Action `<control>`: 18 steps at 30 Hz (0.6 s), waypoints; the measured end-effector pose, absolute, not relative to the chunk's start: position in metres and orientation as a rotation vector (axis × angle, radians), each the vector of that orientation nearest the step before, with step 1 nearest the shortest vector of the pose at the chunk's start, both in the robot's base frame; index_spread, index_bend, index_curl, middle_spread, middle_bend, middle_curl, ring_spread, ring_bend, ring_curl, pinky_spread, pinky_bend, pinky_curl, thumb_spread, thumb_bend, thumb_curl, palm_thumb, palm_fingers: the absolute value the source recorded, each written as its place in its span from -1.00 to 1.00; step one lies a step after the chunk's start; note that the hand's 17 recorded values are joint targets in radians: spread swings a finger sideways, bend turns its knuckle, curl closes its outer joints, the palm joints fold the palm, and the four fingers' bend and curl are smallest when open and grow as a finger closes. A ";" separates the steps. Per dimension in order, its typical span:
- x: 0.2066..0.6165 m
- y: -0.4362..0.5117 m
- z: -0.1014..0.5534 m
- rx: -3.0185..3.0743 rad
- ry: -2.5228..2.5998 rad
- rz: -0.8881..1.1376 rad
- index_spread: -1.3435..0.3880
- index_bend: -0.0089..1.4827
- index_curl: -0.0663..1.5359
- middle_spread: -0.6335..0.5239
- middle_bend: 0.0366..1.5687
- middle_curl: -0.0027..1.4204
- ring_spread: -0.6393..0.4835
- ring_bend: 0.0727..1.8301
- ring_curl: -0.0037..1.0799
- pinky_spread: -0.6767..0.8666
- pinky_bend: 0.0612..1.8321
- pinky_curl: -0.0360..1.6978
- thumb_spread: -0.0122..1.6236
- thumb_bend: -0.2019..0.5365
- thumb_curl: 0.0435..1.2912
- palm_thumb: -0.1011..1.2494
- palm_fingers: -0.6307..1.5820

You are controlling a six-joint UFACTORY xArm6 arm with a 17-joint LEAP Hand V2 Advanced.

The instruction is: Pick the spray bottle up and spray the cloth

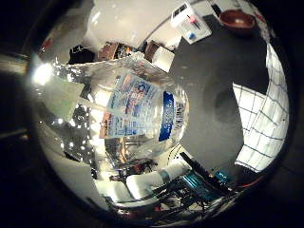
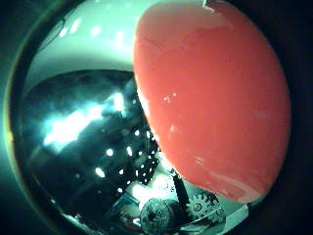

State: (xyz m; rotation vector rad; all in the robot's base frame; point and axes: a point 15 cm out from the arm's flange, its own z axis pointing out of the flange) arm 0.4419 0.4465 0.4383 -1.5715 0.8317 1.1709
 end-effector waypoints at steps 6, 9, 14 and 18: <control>0.459 0.476 0.405 -1.597 0.814 1.153 0.33 0.70 -0.03 -0.15 0.71 0.12 -0.31 0.39 0.65 -0.39 0.09 0.72 0.68 -0.48 -0.35 0.52 0.58; 0.470 0.486 0.393 -1.609 0.806 1.148 0.33 0.70 -0.03 -0.15 0.71 0.12 -0.31 0.39 0.65 -0.39 0.09 0.72 0.67 -0.48 -0.34 0.52 0.58; 0.488 0.491 0.378 -1.614 0.848 1.089 0.33 0.70 -0.03 -0.16 0.71 0.12 -0.31 0.39 0.66 -0.39 0.09 0.72 0.66 -0.48 -0.34 0.51 0.58; 0.494 0.489 0.357 -1.638 0.869 1.067 0.33 0.70 -0.03 -0.16 0.70 0.12 -0.31 0.39 0.66 -0.39 0.09 0.72 0.65 -0.48 -0.33 0.50 0.58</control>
